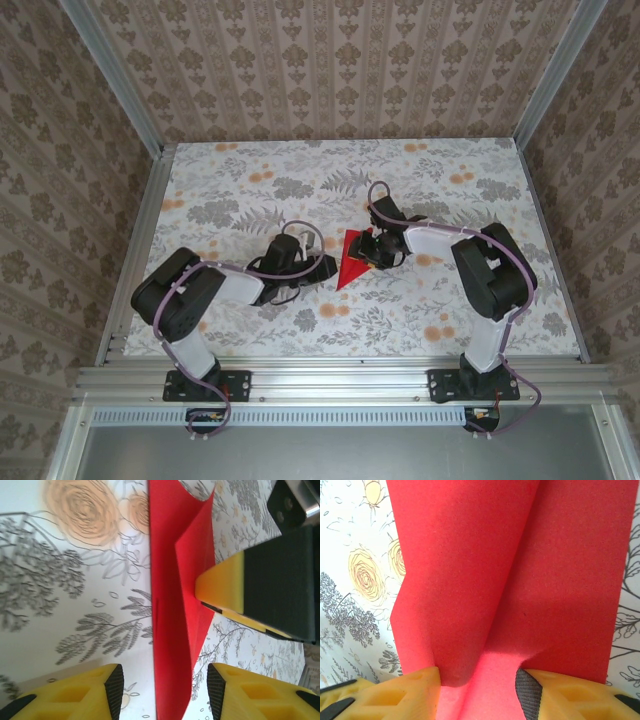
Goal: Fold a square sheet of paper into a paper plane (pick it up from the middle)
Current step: Fourth fold the wing at the center of the table.
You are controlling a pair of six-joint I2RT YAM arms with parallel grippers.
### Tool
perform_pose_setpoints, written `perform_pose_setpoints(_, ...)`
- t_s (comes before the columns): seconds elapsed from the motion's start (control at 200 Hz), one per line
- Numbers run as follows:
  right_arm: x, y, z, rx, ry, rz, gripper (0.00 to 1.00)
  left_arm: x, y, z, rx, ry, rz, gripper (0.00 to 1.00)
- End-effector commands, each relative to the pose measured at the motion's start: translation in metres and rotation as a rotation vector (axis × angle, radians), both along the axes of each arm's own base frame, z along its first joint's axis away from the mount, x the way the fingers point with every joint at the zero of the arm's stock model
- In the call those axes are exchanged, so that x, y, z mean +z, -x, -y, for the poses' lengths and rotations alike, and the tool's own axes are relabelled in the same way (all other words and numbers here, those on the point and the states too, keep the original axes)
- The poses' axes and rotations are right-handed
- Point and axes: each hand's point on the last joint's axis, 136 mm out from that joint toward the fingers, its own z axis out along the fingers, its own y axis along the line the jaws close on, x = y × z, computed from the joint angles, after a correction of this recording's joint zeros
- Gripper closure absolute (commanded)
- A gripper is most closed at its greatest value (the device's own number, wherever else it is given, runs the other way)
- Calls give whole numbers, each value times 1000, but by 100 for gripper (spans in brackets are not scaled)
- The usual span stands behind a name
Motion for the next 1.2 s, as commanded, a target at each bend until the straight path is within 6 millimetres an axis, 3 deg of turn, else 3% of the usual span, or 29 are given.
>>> perform_pose_setpoints(0.0, -68, 52, 61, -81, 299, -234, 49, -1, 7, 4, -40, -73, 25, 50)
perform_pose_setpoints(0.205, -72, 55, 63, -84, 329, -254, 48, -3, 8, 11, -61, -124, 42, 53)
perform_pose_setpoints(0.515, -77, 59, 68, -94, 366, -278, 47, -9, 9, 14, -78, -172, 33, 66)
perform_pose_setpoints(0.75, -81, 60, 68, -92, 376, -292, 47, -11, 10, 18, -97, -173, 24, 65)
perform_pose_setpoints(1.195, -88, 65, 71, -94, 404, -312, 46, -25, 8, 10, -64, -252, -5, 76)
